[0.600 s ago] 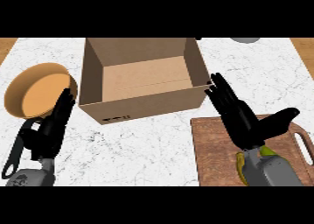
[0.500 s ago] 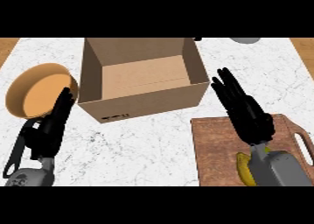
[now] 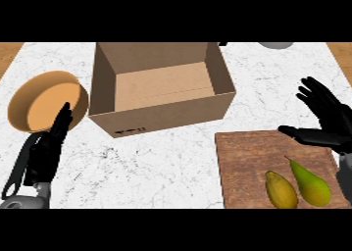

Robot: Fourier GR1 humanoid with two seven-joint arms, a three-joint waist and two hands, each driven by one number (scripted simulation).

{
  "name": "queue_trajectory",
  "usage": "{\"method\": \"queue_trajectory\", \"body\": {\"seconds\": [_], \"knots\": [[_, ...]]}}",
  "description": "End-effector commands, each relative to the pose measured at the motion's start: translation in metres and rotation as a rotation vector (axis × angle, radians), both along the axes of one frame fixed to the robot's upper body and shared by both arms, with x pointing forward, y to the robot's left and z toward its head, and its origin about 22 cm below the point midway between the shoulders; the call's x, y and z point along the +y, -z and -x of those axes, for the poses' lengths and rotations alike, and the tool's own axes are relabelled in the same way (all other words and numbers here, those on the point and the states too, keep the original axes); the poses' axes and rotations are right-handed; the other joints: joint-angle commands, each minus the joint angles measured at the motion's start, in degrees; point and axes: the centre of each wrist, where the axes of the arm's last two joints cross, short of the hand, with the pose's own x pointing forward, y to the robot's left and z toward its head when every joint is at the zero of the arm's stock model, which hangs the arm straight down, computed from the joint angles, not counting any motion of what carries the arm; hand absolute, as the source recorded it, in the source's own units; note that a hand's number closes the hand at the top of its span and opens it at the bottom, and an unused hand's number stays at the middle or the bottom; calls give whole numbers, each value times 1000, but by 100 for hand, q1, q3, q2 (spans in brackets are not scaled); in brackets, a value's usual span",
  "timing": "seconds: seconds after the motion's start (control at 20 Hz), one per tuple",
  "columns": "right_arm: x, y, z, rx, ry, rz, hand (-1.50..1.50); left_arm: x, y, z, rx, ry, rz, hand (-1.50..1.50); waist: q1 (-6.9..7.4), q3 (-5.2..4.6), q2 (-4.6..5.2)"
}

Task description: Pick the pear from the cutting board and place it in the cardboard box

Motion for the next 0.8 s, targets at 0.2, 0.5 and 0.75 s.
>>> {"method": "queue_trajectory", "body": {"seconds": [0.2,0.5,0.75], "knots": [[-73,22,20,-2,-30,136,-150,-4,-13,9,19,9,-25,0,28,12,-19],[-96,-39,10,156,-275,540,-150,0,-8,11,7,-8,-27,0,112,2,-14],[-102,-64,14,369,-551,735,-150,-5,-9,7,31,18,-21,0,77,-1,-17]]}}
